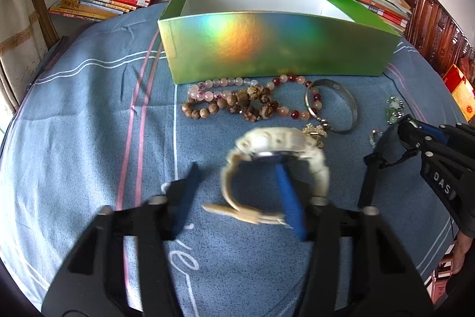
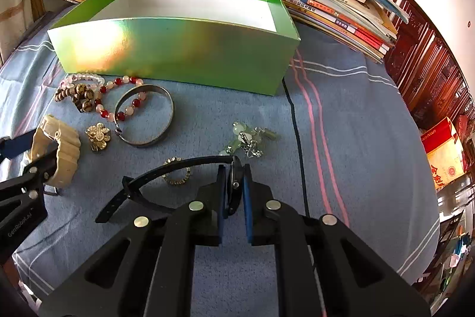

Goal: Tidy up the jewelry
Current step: 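Move the left tool to the white watch while the right tool moves to the black watch, then close the left tool on the white watch while the right tool closes on the black watch strap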

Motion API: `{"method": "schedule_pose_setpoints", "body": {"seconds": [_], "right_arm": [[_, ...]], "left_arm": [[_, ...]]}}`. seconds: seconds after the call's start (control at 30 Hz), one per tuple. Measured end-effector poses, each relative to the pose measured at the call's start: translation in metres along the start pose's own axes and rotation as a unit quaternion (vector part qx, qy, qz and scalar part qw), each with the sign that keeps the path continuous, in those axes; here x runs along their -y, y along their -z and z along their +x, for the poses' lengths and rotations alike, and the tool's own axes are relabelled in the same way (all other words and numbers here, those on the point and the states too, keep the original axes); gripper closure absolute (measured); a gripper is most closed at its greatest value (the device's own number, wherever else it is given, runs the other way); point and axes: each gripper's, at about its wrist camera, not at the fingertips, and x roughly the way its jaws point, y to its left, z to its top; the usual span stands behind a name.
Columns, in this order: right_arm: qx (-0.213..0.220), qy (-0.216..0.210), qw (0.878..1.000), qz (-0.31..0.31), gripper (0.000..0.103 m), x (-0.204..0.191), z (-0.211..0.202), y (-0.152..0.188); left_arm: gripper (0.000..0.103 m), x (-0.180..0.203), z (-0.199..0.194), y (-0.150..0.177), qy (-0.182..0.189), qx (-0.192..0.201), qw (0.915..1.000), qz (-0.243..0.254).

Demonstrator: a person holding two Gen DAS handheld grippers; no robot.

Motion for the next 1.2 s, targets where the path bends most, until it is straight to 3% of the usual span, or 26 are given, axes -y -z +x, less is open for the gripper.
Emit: {"method": "schedule_pose_setpoints", "body": {"seconds": [0.1,0.13,0.17,0.43,0.53,0.67,0.73,0.97,1.2], "right_arm": [[0.004,-0.003,1.000,-0.001,0.094,-0.003,-0.002,-0.002],[0.005,-0.003,1.000,-0.002,0.094,-0.004,-0.003,-0.002],[0.006,-0.002,1.000,-0.001,0.094,-0.006,-0.004,-0.002],[0.007,0.001,1.000,0.001,0.094,-0.010,-0.004,-0.004],[0.007,0.000,1.000,0.004,0.094,-0.008,-0.004,-0.003],[0.006,-0.002,1.000,0.007,0.094,-0.006,-0.004,-0.001],[0.007,-0.003,1.000,0.008,0.094,-0.005,-0.003,-0.001],[0.008,-0.005,1.000,0.010,0.094,-0.005,-0.003,-0.001],[0.011,-0.007,1.000,0.014,0.094,-0.004,-0.004,0.000]], "left_arm": [[0.064,-0.002,-0.003,0.000,0.001,0.006,1.0000,-0.004],[0.084,-0.004,-0.004,0.000,0.000,0.010,0.9999,-0.006],[0.093,-0.006,-0.007,-0.001,-0.006,0.015,0.9998,-0.010],[0.093,-0.008,-0.010,-0.001,-0.014,0.018,0.9997,-0.009],[0.089,-0.006,-0.009,-0.001,-0.016,0.015,0.9997,-0.007],[0.075,-0.002,-0.006,0.000,-0.015,0.012,0.9998,0.000],[0.075,0.000,-0.005,0.001,-0.017,0.012,0.9998,0.003],[0.093,-0.005,-0.011,0.000,-0.016,0.021,0.9996,-0.011],[0.094,-0.006,-0.015,0.000,-0.017,0.026,0.9995,-0.011]]}}
